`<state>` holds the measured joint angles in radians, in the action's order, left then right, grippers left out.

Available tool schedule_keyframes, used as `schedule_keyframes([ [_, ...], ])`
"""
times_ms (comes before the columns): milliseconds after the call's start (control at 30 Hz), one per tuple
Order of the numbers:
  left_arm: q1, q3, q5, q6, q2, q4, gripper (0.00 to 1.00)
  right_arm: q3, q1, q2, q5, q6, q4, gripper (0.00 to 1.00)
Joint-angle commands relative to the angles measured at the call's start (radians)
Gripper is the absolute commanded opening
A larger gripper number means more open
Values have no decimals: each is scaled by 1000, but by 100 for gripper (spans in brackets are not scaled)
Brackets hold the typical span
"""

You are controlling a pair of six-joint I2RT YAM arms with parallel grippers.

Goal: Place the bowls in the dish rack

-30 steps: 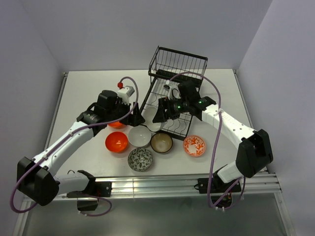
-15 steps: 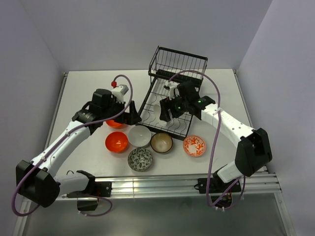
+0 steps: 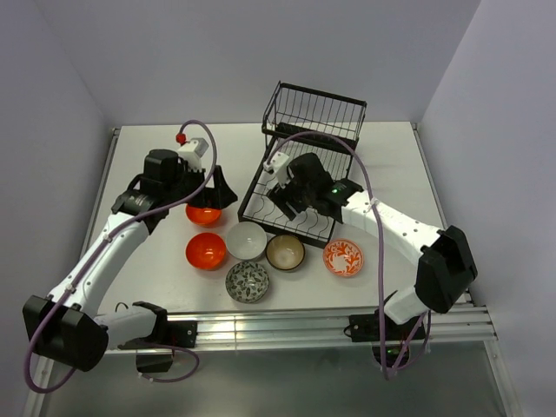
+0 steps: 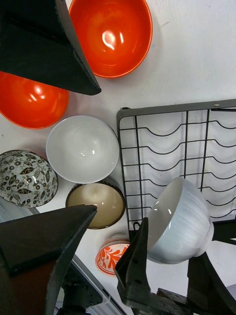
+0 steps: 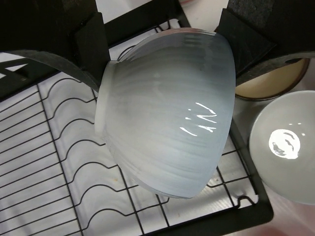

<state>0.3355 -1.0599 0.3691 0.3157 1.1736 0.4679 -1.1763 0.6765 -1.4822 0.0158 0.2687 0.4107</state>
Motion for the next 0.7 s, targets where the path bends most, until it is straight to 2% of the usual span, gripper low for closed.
schedule_keyframes([
  [0, -10, -31, 8, -23, -38, -2, 99, -45, 23, -23, -147, 107, -105, 0],
  [333, -24, -31, -19, -43, -58, -5, 99, -28, 34, -92, -310, 305, -213, 0],
  [667, -36, -2, -22, -47, -77, -20, 99, 9, 37, -136, -364, 524, -308, 0],
])
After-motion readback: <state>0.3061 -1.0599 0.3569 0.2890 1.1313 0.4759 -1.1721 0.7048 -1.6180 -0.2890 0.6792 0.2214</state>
